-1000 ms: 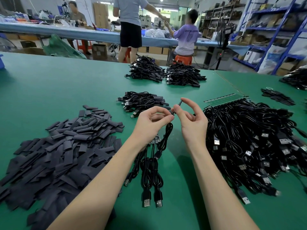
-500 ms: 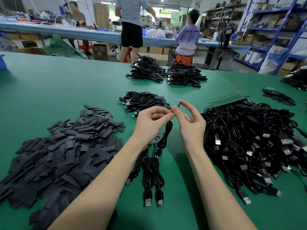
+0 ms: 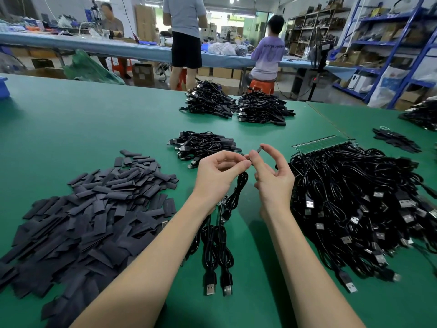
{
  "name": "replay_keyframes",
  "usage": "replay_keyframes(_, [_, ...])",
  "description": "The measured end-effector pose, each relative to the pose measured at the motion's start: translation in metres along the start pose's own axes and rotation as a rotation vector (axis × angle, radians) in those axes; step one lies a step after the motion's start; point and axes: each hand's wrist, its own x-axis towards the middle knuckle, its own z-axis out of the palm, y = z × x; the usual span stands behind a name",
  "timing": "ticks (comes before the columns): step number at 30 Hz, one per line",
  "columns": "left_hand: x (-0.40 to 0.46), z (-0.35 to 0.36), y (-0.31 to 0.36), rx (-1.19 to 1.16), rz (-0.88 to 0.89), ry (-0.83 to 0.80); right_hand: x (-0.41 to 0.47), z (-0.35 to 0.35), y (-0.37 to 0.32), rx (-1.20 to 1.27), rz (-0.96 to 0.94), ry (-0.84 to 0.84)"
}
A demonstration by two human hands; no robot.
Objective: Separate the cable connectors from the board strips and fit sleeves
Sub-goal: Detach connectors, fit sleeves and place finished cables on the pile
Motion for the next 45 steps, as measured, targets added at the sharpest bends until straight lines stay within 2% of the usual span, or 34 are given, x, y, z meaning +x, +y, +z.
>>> replay_keyframes(7, [0.000,-0.004,0.004,0.079,0.047,-0.051,-0.001,0.002,-0.003,0.019,0.030,-0.016])
replay_keyframes(11, [0.006,-0.012,0.013,0.282,-0.062,-0.273,0.006,0.001,-0.010,0.084,-0.023,0.042])
replay_keyframes(14, [0.005,-0.018,0.015,0.305,-0.127,-0.360,0.013,-0.001,-0.017,0.113,-0.067,0.090])
replay_keyframes(21, [0.004,-0.015,0.017,0.391,-0.032,-0.293,0.015,0.001,-0.021,0.118,-0.073,0.100])
replay_keyframes(25, [0.023,-0.028,0.025,0.563,0.139,-0.104,0.018,-0.004,-0.023,0.106,0.031,0.067])
replay_keyframes(28, [0.063,-0.036,0.036,0.787,0.248,0.063,0.018,-0.006,-0.020,0.035,0.128,-0.012])
replay_keyframes(30, [0.093,-0.038,0.039,0.958,0.243,0.089,0.016,-0.005,-0.014,-0.035,0.178,-0.061])
replay_keyframes(34, [0.121,-0.049,0.025,1.253,0.043,-0.129,0.013,-0.010,-0.001,-0.293,0.187,-0.187])
replay_keyframes(36, [0.111,-0.054,0.014,1.263,0.000,-0.155,0.014,-0.015,0.004,-0.509,0.153,-0.258])
replay_keyframes(40, [0.062,-0.053,0.006,1.138,0.036,-0.085,0.016,-0.017,0.012,-0.835,0.172,-0.381])
replay_keyframes(45, [0.015,-0.041,0.005,1.295,-0.093,-0.249,0.018,-0.014,0.016,-0.765,0.262,-0.421])
